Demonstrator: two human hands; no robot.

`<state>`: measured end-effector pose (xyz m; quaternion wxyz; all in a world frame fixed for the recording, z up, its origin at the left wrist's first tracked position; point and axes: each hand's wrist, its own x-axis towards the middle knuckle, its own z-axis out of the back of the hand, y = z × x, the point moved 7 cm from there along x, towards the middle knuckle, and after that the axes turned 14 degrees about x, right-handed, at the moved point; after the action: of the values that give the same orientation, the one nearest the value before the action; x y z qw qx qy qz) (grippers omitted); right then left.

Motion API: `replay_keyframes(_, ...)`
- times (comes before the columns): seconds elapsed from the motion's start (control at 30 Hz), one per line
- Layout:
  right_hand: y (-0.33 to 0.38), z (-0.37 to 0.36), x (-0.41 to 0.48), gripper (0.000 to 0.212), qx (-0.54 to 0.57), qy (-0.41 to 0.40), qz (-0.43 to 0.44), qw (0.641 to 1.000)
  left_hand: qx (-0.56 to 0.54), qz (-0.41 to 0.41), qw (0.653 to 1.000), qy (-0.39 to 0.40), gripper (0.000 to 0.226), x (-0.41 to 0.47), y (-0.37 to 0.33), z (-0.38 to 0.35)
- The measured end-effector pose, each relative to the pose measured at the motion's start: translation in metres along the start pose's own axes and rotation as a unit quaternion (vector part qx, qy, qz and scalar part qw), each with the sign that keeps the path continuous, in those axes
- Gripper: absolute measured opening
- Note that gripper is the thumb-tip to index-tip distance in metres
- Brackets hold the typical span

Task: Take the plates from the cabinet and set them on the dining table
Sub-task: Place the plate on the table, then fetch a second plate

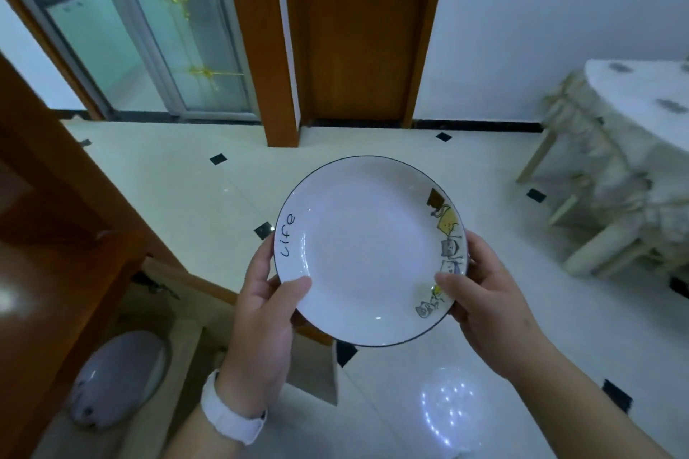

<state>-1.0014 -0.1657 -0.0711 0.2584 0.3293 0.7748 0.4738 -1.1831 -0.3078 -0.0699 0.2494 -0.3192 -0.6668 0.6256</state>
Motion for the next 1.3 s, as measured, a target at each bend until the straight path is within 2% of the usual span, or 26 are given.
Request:
replay_keyframes(0.17,0.043,0.076,-0.007,0.055,0.009,-0.035,0.014,0.999,0.012,0.016,0.999,0.028,0.059,0.003,-0.001,-0.087)
replay_keyframes(0.6,0.158,0.323,-0.068,0.054,0.042,-0.179,0.116,0.976,0.031,0.009,0.982,0.188,0.062,0.012,0.016,-0.378)
replay_keyframes(0.83,0.201,0.418,-0.125,0.050,0.060,-0.291,0.175,0.939,0.052,0.014,0.949,0.311,0.056,0.001,0.024,-0.519)
replay_keyframes(1.0,0.214,0.470,-0.153,0.048,0.056,-0.360,0.200,0.909,0.065,0.015,0.928,0.366,0.057,-0.003,0.037,-0.599)
replay_keyframes(1.3,0.253,0.566,-0.158,0.057,0.036,-0.480,0.252,0.839,0.057,0.037,0.879,0.472,0.055,0.024,0.064,-0.751)
